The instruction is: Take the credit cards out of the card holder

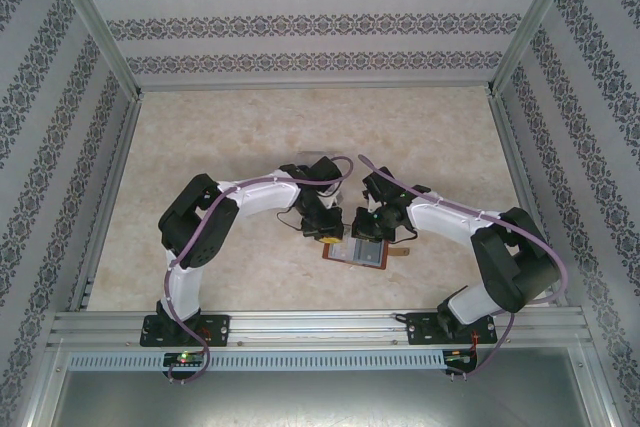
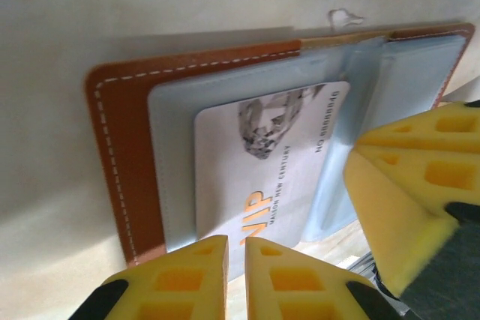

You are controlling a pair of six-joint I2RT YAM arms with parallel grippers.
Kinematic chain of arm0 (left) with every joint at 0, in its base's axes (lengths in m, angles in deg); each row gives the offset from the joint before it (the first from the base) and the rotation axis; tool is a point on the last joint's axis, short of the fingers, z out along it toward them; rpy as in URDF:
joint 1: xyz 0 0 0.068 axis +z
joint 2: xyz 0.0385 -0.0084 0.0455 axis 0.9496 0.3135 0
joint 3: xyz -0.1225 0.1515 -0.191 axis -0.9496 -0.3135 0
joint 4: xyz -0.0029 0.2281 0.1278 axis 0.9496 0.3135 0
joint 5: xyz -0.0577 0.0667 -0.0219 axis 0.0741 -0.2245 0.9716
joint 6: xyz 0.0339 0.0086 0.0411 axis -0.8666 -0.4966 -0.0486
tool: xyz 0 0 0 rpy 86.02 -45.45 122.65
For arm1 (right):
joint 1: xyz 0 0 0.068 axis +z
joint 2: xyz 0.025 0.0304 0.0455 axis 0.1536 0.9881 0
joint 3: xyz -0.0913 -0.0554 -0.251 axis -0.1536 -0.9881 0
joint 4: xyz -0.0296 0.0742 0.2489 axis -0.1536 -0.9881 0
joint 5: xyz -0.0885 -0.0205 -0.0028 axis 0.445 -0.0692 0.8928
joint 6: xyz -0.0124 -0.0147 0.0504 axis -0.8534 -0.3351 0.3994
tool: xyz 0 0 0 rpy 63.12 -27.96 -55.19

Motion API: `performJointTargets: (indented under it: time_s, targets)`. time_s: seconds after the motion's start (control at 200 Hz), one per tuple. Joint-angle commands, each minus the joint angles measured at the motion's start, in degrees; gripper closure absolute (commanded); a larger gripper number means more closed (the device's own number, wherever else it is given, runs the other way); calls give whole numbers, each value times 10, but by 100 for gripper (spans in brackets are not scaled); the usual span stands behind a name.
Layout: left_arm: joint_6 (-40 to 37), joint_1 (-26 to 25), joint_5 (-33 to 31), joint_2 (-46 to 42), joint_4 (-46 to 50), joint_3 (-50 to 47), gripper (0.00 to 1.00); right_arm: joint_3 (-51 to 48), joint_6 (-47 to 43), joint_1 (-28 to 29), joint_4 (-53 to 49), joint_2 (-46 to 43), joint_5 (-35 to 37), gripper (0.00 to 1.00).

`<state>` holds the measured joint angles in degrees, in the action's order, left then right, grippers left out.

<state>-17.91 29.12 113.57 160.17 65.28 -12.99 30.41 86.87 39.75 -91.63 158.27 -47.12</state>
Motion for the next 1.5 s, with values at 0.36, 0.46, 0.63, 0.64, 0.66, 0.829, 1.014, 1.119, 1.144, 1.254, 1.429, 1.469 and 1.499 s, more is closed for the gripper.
performJointTargets:
  time_s: [0.36,0.46,0.63,0.64,0.66,0.829,1.014,1.119,1.144,1.254,1.429,1.469,1.499]
  targets:
    - [18,23,3,-38,-38,-35,82,10,-7,10,-4,62,19,80]
    - [30,27,17,-35,-64,-47,79,13,-15,10,-17,68,31,81]
    - [43,31,28,-29,-88,-61,76,13,-17,9,-19,76,30,83]
    - [42,31,28,-28,-89,-61,76,14,-18,10,-19,76,30,84]
    - [44,33,29,-27,-90,-62,76,14,-18,10,-19,76,29,84]
    - [67,33,57,-22,-142,-78,75,14,-19,10,-18,80,25,84]
    - [83,33,76,-13,-175,-88,76,13,-18,9,-16,79,20,84]
    - [90,33,85,-14,-194,-95,78,11,-16,10,-13,79,18,84]
    - [93,33,88,-16,-203,-98,78,10,-16,10,-12,79,18,84]
    - [108,33,100,-22,-235,-106,80,9,-13,11,-10,77,16,84]
    - [105,33,104,-22,-234,-105,88,9,-13,10,-12,75,15,84]
    - [102,33,102,-24,-229,-105,89,9,-13,10,-13,71,16,84]
    - [98,33,99,-25,-222,-104,90,9,-14,10,-16,68,17,84]
